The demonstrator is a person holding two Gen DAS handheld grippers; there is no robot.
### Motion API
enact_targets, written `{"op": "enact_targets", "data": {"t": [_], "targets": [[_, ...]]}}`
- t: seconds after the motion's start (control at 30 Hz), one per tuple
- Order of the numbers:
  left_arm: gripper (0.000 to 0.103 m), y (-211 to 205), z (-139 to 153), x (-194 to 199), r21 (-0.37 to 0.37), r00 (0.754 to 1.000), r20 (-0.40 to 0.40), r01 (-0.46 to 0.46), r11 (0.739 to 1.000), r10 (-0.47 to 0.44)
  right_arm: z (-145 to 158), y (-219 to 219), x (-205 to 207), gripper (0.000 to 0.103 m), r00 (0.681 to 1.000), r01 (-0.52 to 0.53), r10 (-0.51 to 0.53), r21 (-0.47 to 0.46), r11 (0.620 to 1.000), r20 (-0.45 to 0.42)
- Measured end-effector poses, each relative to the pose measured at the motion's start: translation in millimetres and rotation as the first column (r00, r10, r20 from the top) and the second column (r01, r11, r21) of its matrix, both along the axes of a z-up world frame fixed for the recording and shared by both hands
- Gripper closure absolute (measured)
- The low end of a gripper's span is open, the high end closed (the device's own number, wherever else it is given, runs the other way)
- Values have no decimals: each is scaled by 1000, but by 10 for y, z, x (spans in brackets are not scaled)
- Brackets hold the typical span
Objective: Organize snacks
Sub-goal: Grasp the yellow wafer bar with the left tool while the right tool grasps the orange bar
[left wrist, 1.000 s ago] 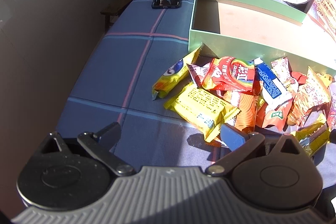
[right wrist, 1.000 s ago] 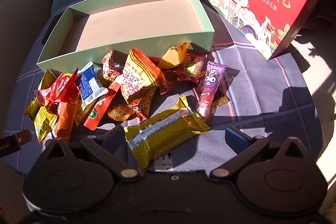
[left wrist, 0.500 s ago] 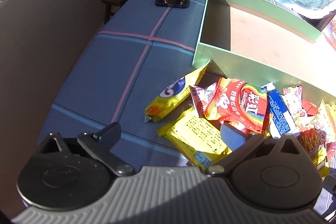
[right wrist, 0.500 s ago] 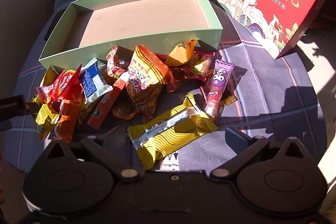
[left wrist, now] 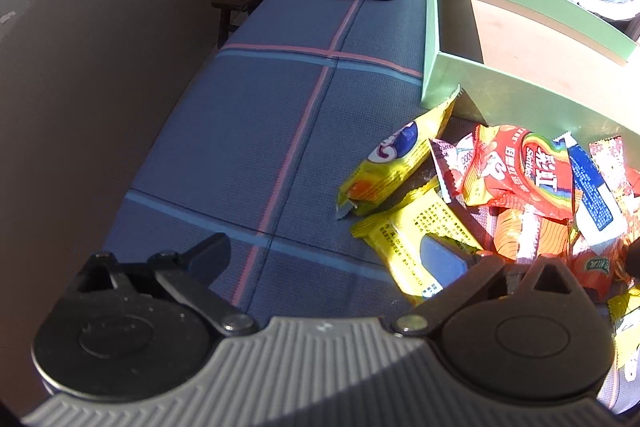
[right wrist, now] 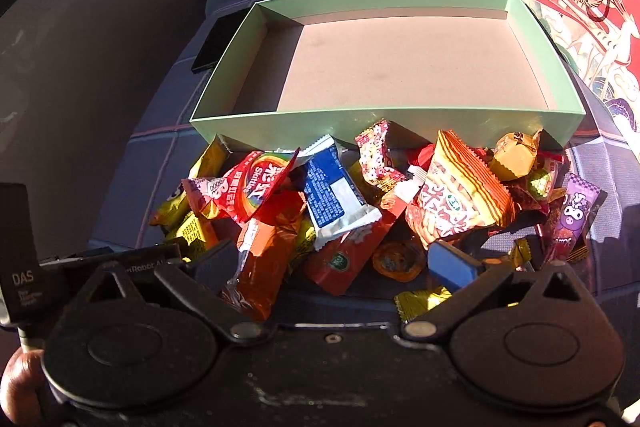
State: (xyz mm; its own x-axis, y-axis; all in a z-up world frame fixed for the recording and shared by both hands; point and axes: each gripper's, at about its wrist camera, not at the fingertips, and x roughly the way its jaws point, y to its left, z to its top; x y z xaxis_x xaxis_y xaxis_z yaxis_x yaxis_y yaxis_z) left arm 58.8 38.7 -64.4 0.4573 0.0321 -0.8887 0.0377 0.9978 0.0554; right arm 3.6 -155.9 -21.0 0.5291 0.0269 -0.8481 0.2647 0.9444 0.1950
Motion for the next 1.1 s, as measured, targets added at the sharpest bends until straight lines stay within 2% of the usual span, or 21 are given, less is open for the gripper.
{"op": "enact_targets", "data": {"t": [0.1, 0.2, 0.37, 0.43, 0.47, 0.57, 0.6, 0.8, 0.93, 1.0, 1.03, 1.1], "targets": [[0, 175, -51, -7, 11, 1000, -14, -25, 1000, 25, -109, 158, 207, 13, 998, -33, 33, 15, 999, -44], [0, 323, -37, -11, -50, 999, -24, -46, 998, 45, -189, 339, 379, 25, 996, -60, 62, 22, 998, -71], [0, 414, 1, -21, -75, 999, -9, -51, 996, 51, -341, 619, 667, 25, 991, -65, 60, -37, 997, -121], [0, 424, -4, -25, -86, 999, -13, -53, 995, 53, -409, 684, 707, 32, 989, -71, 62, -61, 996, -135], [0, 439, -9, -30, -93, 998, -17, -55, 994, 54, -451, 705, 708, 32, 988, -70, 58, -81, 994, -141], [0, 449, -13, -35, -108, 998, -25, -55, 993, 53, -493, 684, 606, 47, 990, -80, 64, -128, 988, -123], [0, 434, -11, -30, -113, 998, -26, -52, 992, 49, -489, 632, 572, 58, 990, -82, 68, -111, 990, -122], [0, 142, 35, 14, -141, 1000, -27, 8, 990, -11, -538, 325, 318, 60, 992, -42, 37, -41, 998, -123], [0, -145, 14, 2, -129, 997, -30, 63, 990, -68, -509, 228, 211, 60, 993, -32, 30, -21, 999, -115], [0, -284, -39, 2, -87, 995, -23, 90, 992, -93, -470, 223, 178, 59, 994, -45, 42, -28, 999, -103], [0, -342, -74, 12, -42, 994, -20, 104, 994, -105, -449, 222, 155, 58, 994, -51, 46, -46, 998, -96], [0, -382, -81, -28, -16, 991, 17, 133, 991, -132, -413, 258, 132, 54, 994, -71, 63, -79, 994, -91]]}}
